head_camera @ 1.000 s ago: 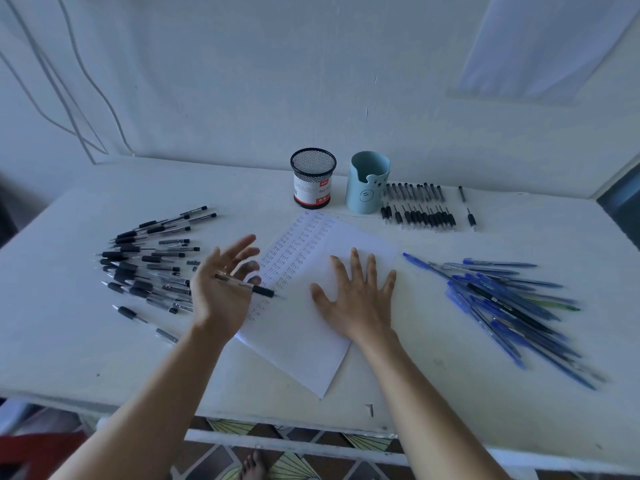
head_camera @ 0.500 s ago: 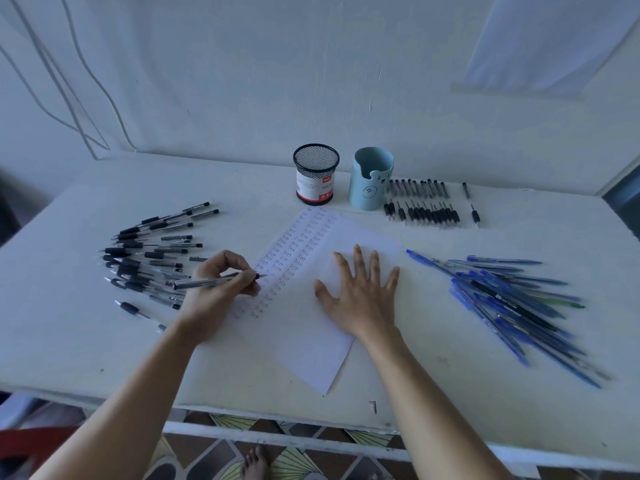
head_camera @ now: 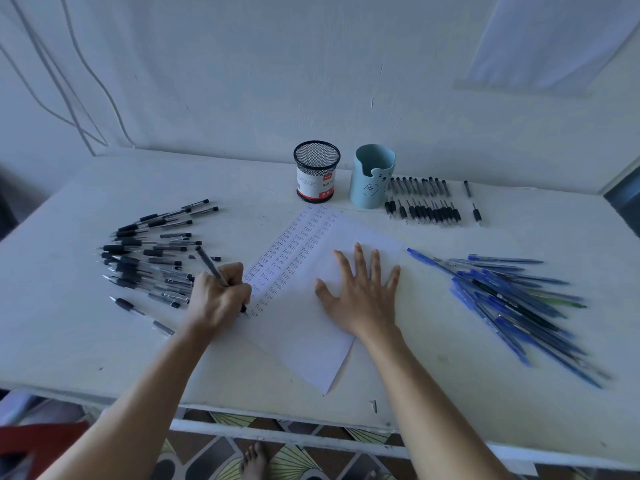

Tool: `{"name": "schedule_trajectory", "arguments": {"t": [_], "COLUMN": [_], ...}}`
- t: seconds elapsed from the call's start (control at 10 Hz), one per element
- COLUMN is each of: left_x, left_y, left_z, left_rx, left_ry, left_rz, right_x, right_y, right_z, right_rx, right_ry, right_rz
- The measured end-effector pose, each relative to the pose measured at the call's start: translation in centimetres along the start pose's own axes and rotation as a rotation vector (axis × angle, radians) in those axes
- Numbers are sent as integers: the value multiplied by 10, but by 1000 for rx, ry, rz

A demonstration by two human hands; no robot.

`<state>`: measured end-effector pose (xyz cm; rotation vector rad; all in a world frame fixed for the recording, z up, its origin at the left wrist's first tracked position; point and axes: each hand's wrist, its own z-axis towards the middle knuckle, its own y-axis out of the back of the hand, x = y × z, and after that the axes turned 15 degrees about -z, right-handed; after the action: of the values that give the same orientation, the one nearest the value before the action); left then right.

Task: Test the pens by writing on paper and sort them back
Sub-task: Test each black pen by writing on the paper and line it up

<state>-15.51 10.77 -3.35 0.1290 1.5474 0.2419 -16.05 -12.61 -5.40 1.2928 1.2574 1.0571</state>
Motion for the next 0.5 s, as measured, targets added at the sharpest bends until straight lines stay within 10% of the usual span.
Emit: {"name": "schedule_trajectory", "arguments": {"t": [0.5], "left_x": [10], "left_y": [-1], "left_z": [5], "left_rx": [31], "left_ry": [-66], "left_rz": [134], "right_x": [0], "right_y": [0], "right_z": [0], "right_rx": [-5], "right_ry": [2], "right_rz": [2]}}
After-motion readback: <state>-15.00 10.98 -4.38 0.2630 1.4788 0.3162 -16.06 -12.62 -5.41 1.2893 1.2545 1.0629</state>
